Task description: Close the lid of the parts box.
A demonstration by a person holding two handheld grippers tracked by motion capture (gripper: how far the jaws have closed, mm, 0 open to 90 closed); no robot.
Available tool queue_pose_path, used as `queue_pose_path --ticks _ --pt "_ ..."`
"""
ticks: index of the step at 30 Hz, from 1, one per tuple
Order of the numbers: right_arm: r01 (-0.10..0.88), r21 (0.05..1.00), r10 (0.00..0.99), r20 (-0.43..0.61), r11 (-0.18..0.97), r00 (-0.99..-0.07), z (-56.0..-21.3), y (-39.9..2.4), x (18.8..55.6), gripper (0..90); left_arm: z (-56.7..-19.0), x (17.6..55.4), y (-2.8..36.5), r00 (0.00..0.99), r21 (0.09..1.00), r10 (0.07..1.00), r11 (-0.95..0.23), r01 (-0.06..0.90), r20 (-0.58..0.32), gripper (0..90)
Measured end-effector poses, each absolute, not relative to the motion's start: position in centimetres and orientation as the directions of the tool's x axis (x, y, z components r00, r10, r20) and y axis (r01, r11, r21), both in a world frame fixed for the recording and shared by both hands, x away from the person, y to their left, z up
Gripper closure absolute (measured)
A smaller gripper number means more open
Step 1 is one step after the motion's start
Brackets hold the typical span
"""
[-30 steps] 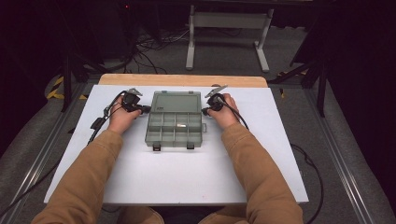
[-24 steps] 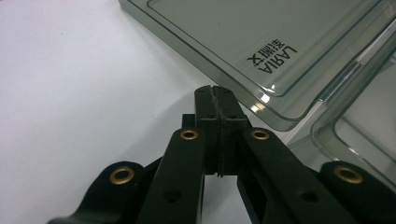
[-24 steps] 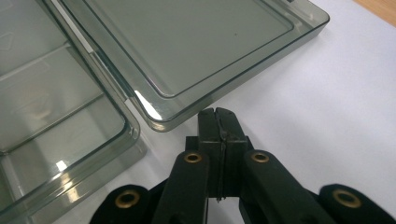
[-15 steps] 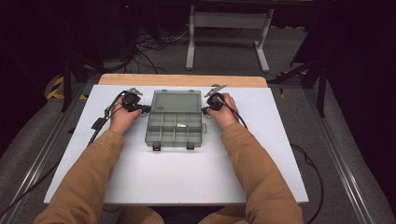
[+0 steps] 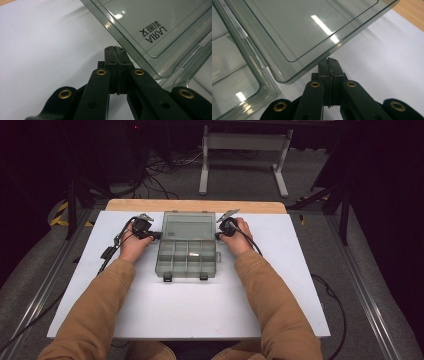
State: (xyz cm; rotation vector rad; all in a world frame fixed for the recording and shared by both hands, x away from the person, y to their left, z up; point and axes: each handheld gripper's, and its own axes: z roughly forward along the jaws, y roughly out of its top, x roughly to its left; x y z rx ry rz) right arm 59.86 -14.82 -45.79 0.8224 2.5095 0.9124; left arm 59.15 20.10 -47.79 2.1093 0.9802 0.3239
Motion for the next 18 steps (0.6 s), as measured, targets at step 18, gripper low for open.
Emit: queue_pose_path --ticks 18 --pt "0.386 0.684 0.623 -0.129 0.619 -0.771 -45.92 -14.45 60.25 90.0 -47.88 59.2 19.67 0.662 0.75 0.746 -0.399 0.527 -0.068 89.5"
